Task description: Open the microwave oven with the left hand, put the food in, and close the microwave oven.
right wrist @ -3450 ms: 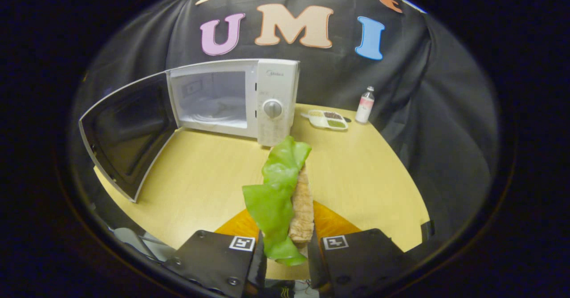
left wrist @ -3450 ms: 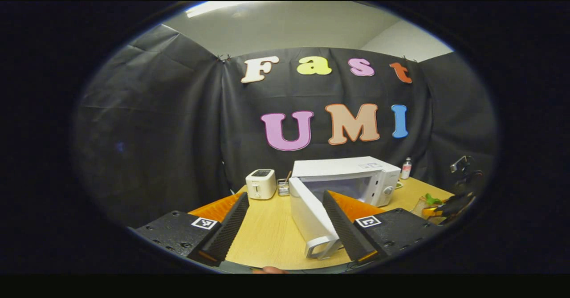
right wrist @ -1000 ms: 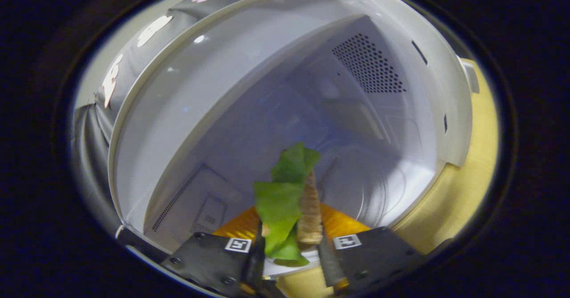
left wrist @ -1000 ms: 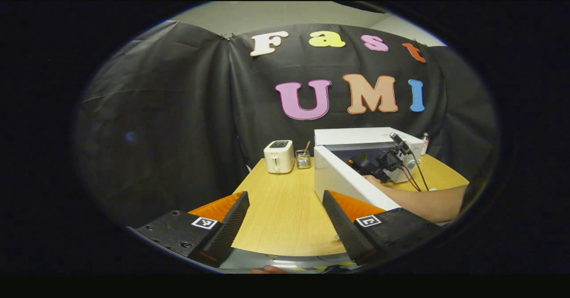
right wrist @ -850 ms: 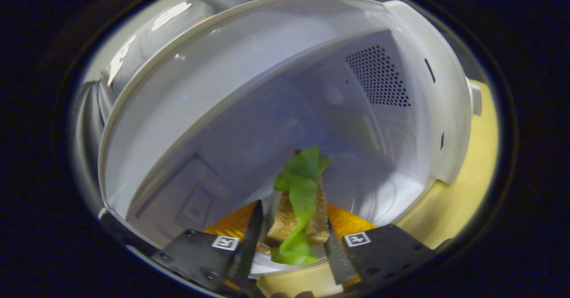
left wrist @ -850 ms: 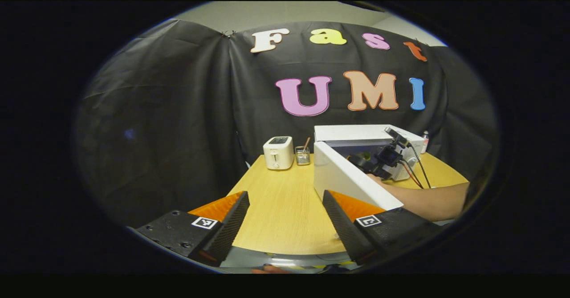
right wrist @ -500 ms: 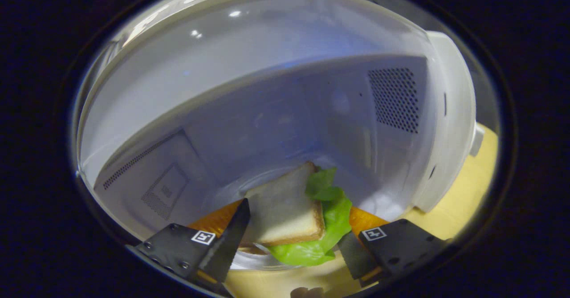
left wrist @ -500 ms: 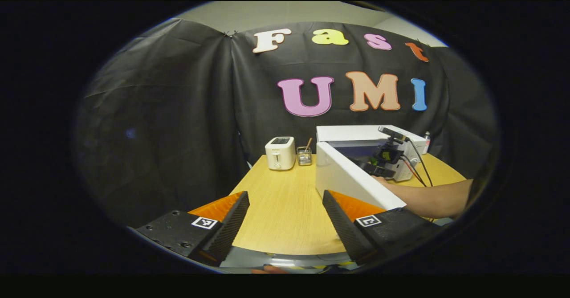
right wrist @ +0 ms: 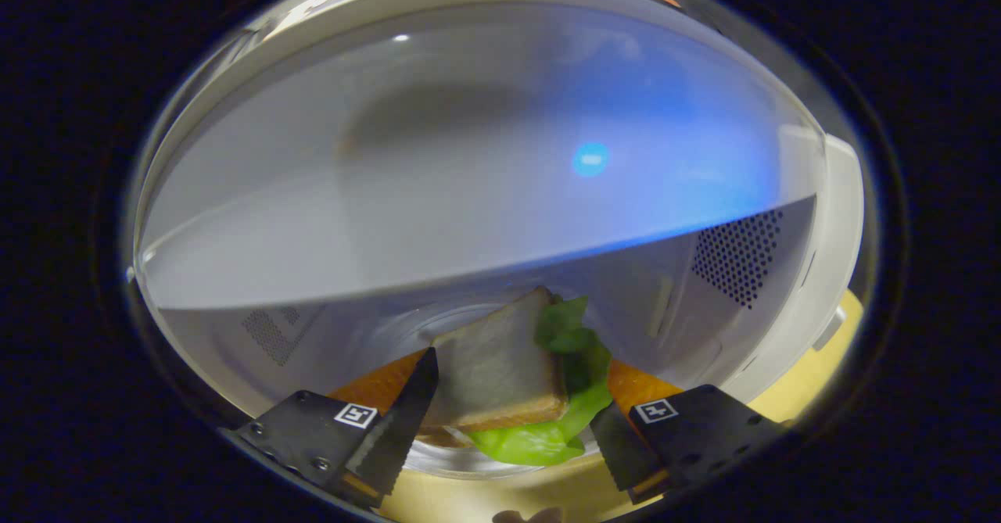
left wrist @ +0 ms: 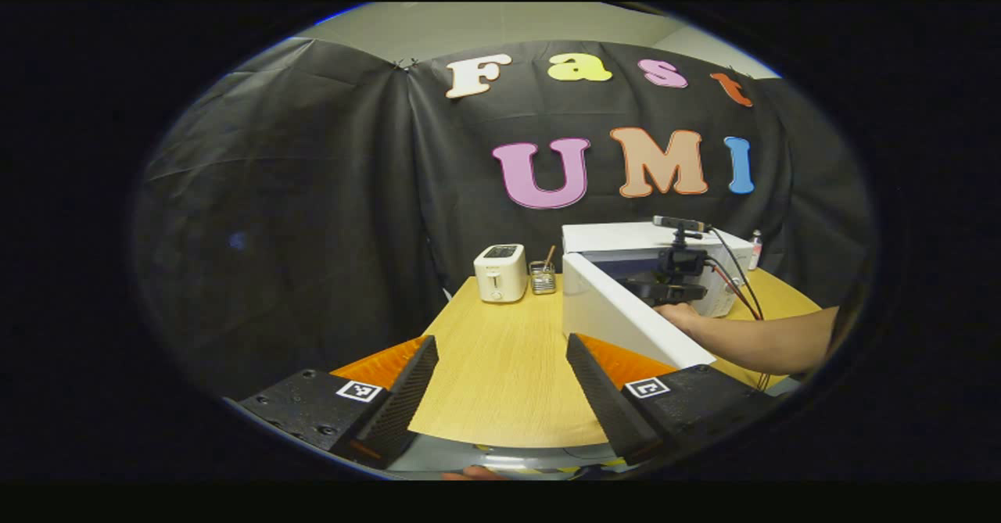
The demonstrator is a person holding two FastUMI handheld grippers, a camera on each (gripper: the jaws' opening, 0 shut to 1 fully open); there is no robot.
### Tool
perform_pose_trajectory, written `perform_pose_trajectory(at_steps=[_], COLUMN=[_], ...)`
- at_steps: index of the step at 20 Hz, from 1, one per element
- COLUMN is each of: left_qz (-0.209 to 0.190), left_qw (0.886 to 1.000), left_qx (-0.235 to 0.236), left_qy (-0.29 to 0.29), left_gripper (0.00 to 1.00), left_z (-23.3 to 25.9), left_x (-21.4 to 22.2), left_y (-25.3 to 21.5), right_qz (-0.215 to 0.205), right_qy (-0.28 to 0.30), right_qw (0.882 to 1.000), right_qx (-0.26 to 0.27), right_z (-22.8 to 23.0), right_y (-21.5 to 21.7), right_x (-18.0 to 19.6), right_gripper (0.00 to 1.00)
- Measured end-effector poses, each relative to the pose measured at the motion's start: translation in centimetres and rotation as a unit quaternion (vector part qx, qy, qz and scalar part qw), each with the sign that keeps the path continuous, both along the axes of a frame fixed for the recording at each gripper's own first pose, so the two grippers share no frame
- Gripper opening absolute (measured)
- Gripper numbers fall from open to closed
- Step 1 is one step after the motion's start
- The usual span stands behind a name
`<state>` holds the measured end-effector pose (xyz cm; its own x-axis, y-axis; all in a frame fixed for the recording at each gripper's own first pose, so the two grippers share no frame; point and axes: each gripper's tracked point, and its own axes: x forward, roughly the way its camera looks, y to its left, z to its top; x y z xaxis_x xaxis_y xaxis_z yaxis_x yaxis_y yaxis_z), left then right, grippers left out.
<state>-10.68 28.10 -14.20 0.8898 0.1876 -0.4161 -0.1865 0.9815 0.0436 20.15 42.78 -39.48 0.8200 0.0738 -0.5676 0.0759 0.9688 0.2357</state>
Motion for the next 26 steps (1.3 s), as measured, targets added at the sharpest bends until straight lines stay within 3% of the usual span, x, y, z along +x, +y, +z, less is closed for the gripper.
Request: perform_pose_trajectory(at_steps=[2,3,5,8,9,10,17,18,19,20,21,24,25,26], left_qz=[0.002,0.002,0.0,-0.005,-0.008,-0.01,-0.004,-0.001,-0.001,-0.004,-0.012,-0.047,-0.057,-0.077], left_qw=[1.0,1.0,1.0,1.0,1.0,1.0,1.0,1.0,1.0,1.0,1.0,0.999,0.998,0.997], left_qx=[-0.002,-0.003,-0.004,-0.004,-0.003,-0.001,0.012,0.016,0.02,0.021,0.018,0.006,0.005,-0.003], left_qy=[0.002,0.002,0.001,-0.003,-0.005,-0.008,-0.02,-0.023,-0.023,-0.021,-0.012,0.001,0.0,0.002], left_gripper=[0.99,0.97,0.97,0.97,0.97,0.97,0.97,0.99,0.99,0.96,0.95,0.83,0.7,0.7], left_z=[0.0,-0.1,0.1,0.5,0.6,0.8,0.7,0.7,0.4,0.0,-0.5,-2.0,-2.3,-2.7], left_x=[-0.3,-0.3,-0.5,-0.2,-0.1,0.1,-0.5,-0.6,-1.0,-1.1,-1.3,-1.7,-1.9,-1.8], left_y=[-0.3,-0.5,-1.0,-1.5,-1.8,-1.9,-1.9,-1.7,-1.6,-1.7,-2.0,-3.7,-4.0,-5.2], right_qz=[-0.018,-0.024,-0.024,-0.012,-0.005,0.003,0.083,0.097,0.107,0.115,0.119,0.127,0.135,0.14], right_qy=[-0.005,-0.012,-0.02,-0.031,-0.031,-0.032,-0.069,-0.079,-0.088,-0.097,-0.102,-0.116,-0.119,-0.122], right_qw=[1.0,0.999,0.999,0.999,0.999,0.999,0.994,0.992,0.99,0.988,0.987,0.985,0.983,0.982], right_qx=[0.015,0.02,0.019,0.008,0.005,0.006,-0.02,-0.027,-0.033,-0.034,-0.033,-0.025,-0.025,-0.03], right_z=[0.8,1.3,1.9,2.8,2.9,3.1,5.8,6.7,7.6,8.6,9.4,12.0,13.0,13.9], right_y=[-1.1,-1.5,-2.4,-3.1,-3.2,-3.2,-4.5,-5.0,-5.6,-6.3,-6.8,-9.0,-9.6,-10.3], right_x=[0.3,0.6,0.8,0.6,0.3,-0.2,-5.3,-6.1,-7.0,-7.8,-8.4,-11.5,-12.3,-12.9], right_gripper=[1.0,0.92,1.0,1.0,0.92,1.0,1.0,0.92,0.92,1.0,0.92,0.92,0.92,0.92])
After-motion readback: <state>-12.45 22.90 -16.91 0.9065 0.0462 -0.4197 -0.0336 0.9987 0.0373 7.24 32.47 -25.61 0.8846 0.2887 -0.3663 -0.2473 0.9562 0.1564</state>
